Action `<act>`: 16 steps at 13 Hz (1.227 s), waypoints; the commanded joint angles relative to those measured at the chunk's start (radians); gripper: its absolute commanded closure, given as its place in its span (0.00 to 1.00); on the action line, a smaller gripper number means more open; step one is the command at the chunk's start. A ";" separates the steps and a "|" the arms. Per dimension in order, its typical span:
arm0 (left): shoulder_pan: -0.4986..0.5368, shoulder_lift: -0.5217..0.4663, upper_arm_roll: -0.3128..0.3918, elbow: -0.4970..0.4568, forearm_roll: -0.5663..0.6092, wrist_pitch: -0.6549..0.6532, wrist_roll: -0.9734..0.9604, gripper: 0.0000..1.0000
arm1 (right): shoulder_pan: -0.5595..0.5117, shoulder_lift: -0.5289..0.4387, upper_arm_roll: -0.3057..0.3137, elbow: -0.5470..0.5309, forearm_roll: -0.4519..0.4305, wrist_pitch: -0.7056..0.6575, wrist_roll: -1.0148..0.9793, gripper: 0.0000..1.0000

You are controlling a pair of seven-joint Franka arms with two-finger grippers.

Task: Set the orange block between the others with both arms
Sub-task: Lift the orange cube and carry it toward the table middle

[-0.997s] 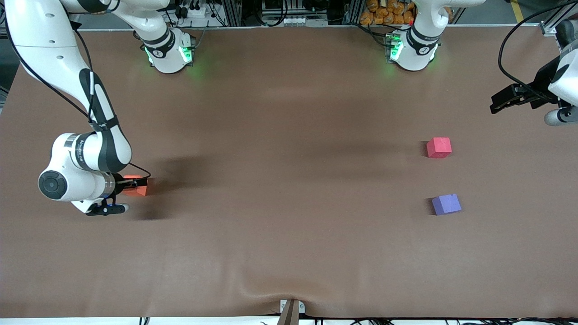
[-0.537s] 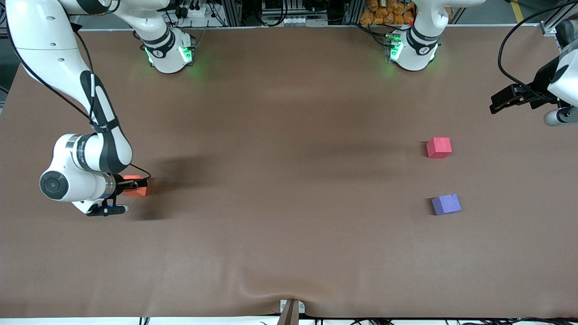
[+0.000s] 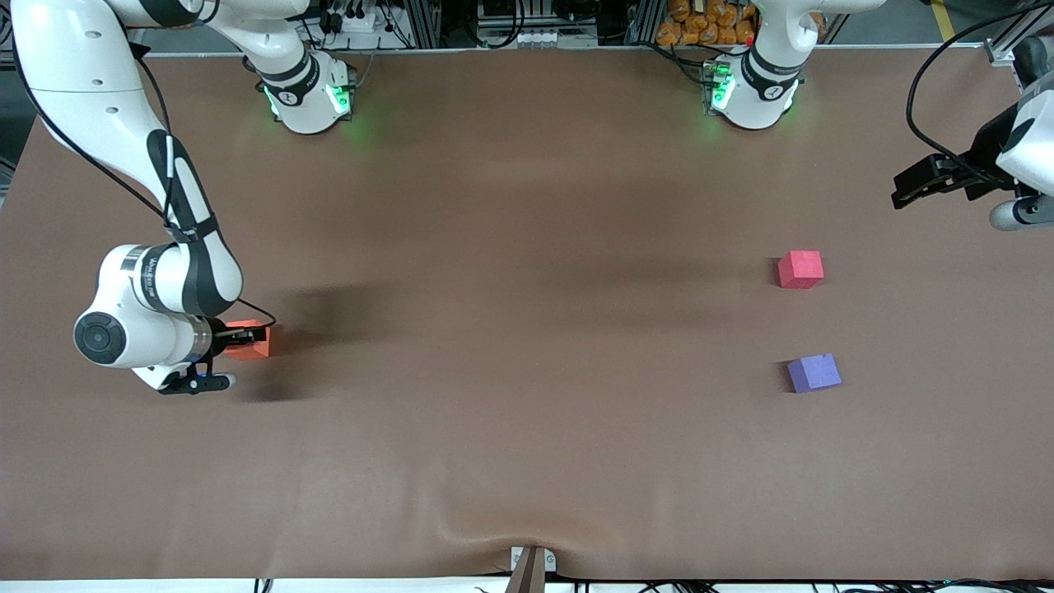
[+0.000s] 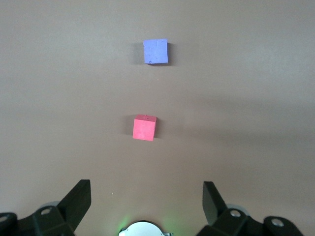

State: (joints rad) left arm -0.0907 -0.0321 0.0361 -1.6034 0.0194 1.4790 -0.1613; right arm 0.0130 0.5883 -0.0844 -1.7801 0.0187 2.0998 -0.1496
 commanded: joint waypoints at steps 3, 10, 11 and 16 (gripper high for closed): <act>0.006 0.003 -0.002 -0.004 -0.012 0.018 -0.001 0.00 | 0.007 -0.002 0.003 -0.012 -0.002 0.014 -0.007 0.77; 0.008 0.006 -0.001 -0.003 -0.012 0.034 0.008 0.00 | 0.056 -0.015 0.006 0.028 0.007 -0.023 0.134 1.00; 0.009 0.006 0.001 -0.003 -0.012 0.034 0.012 0.00 | 0.074 -0.013 0.006 0.063 0.007 -0.079 0.172 1.00; 0.017 0.005 -0.001 -0.003 -0.015 0.034 0.016 0.00 | 0.206 -0.011 0.006 0.156 0.013 -0.172 0.413 1.00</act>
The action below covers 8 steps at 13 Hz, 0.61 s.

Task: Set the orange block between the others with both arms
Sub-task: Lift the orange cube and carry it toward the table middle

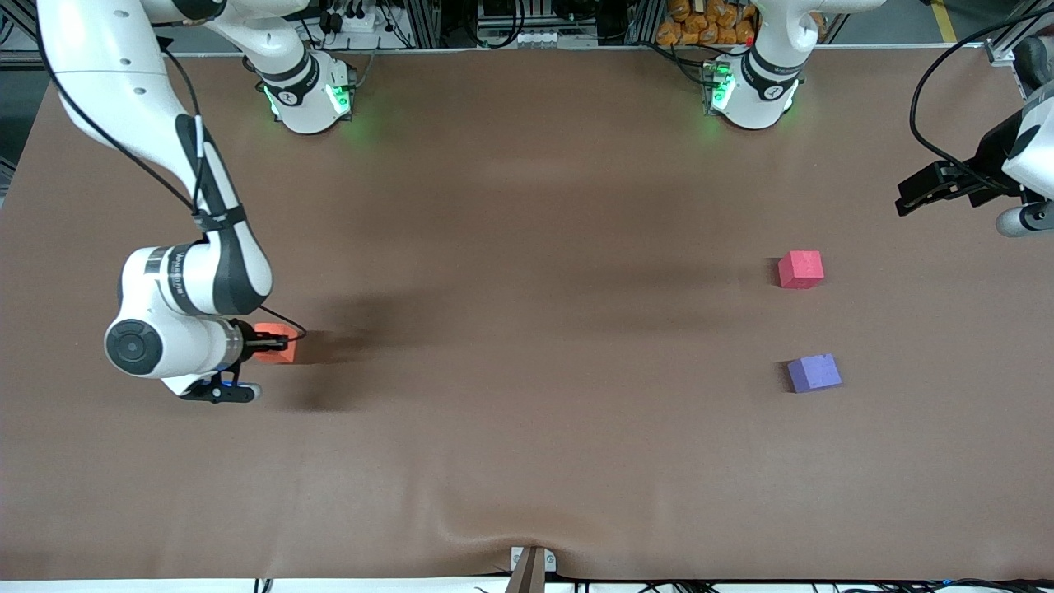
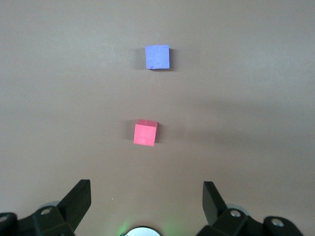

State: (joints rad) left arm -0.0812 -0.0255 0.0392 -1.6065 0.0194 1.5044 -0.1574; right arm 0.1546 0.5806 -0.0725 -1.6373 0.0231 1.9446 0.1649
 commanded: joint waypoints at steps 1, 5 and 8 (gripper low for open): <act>0.008 -0.002 -0.002 -0.001 -0.015 0.008 0.012 0.00 | 0.100 -0.001 -0.006 0.011 0.008 -0.021 0.144 1.00; 0.006 -0.001 -0.002 -0.004 -0.015 0.010 0.012 0.00 | 0.221 0.001 -0.006 0.017 0.009 -0.064 0.260 1.00; 0.005 -0.001 -0.004 -0.007 -0.015 0.016 0.012 0.00 | 0.328 0.002 -0.006 0.060 0.009 -0.108 0.414 1.00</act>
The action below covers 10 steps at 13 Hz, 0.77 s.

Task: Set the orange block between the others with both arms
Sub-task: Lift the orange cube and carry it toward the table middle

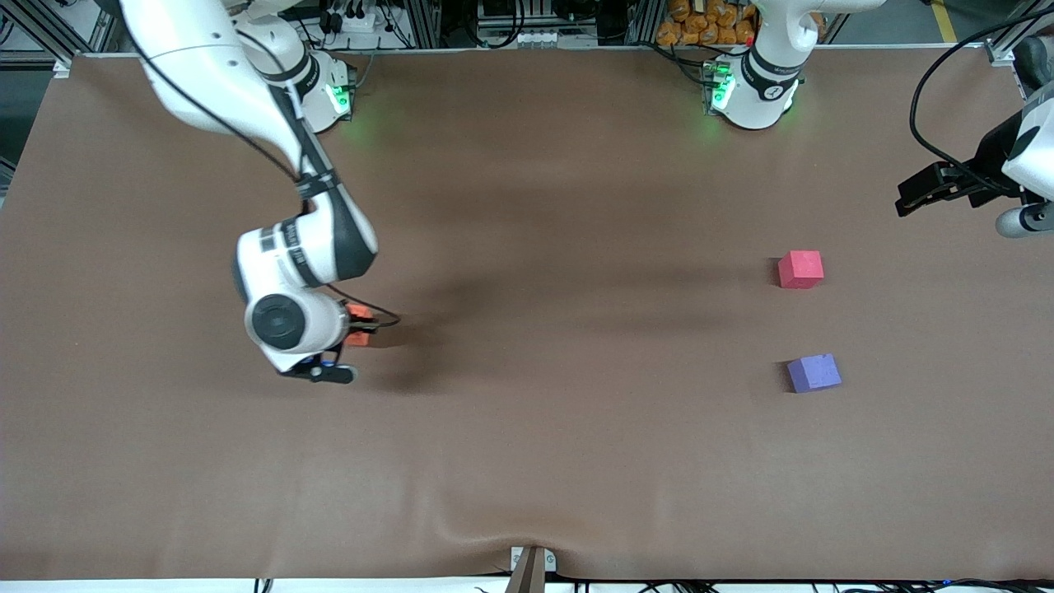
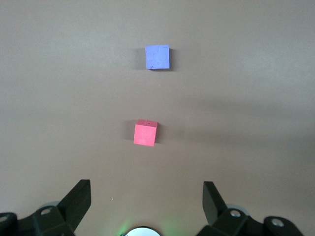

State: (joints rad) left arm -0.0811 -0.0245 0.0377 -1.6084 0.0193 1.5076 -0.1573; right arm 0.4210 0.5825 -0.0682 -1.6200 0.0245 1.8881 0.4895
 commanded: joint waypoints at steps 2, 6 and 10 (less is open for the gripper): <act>0.004 -0.002 -0.002 -0.007 -0.015 0.013 0.012 0.00 | 0.122 0.002 -0.008 0.093 0.011 -0.112 0.159 1.00; 0.001 0.000 -0.002 -0.010 -0.013 0.014 0.013 0.00 | 0.217 0.002 -0.004 0.150 0.121 -0.109 0.195 1.00; 0.003 -0.008 -0.004 -0.030 -0.013 0.026 0.013 0.00 | 0.353 0.004 -0.001 0.176 0.221 -0.098 0.196 1.00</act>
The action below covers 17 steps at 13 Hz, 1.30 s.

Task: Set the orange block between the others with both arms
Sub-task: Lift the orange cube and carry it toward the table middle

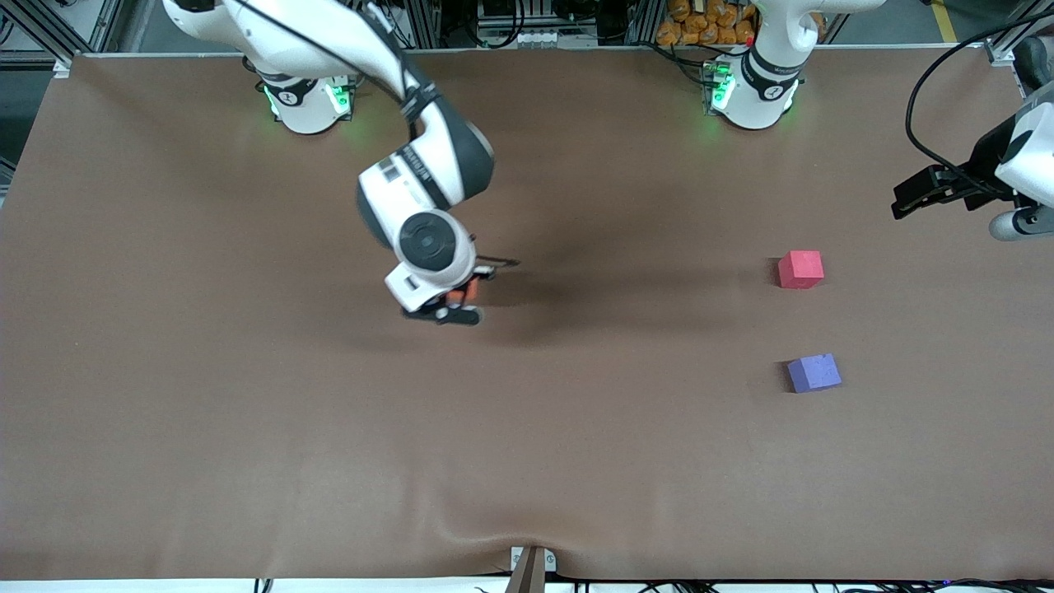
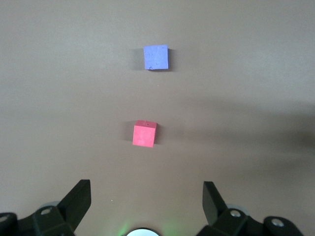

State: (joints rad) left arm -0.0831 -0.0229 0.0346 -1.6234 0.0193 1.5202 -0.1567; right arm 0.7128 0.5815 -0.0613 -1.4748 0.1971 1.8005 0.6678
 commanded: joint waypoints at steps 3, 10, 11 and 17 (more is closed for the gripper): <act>0.006 -0.009 -0.001 -0.015 -0.013 0.015 0.012 0.00 | 0.125 0.056 -0.006 0.037 0.099 0.016 0.013 1.00; 0.006 -0.003 -0.001 -0.020 -0.013 0.032 0.012 0.00 | 0.142 0.187 -0.006 0.044 0.099 0.298 0.056 1.00; 0.006 -0.002 -0.001 -0.020 -0.013 0.032 0.012 0.00 | 0.142 0.195 -0.008 0.045 0.100 0.316 0.067 1.00; -0.029 0.044 -0.004 -0.004 -0.009 0.034 0.009 0.00 | 0.134 0.202 -0.008 0.050 0.096 0.326 0.095 0.16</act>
State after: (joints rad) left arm -0.0916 -0.0114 0.0331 -1.6414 0.0193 1.5427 -0.1550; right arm 0.8460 0.7680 -0.0659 -1.4520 0.2756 2.1302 0.7549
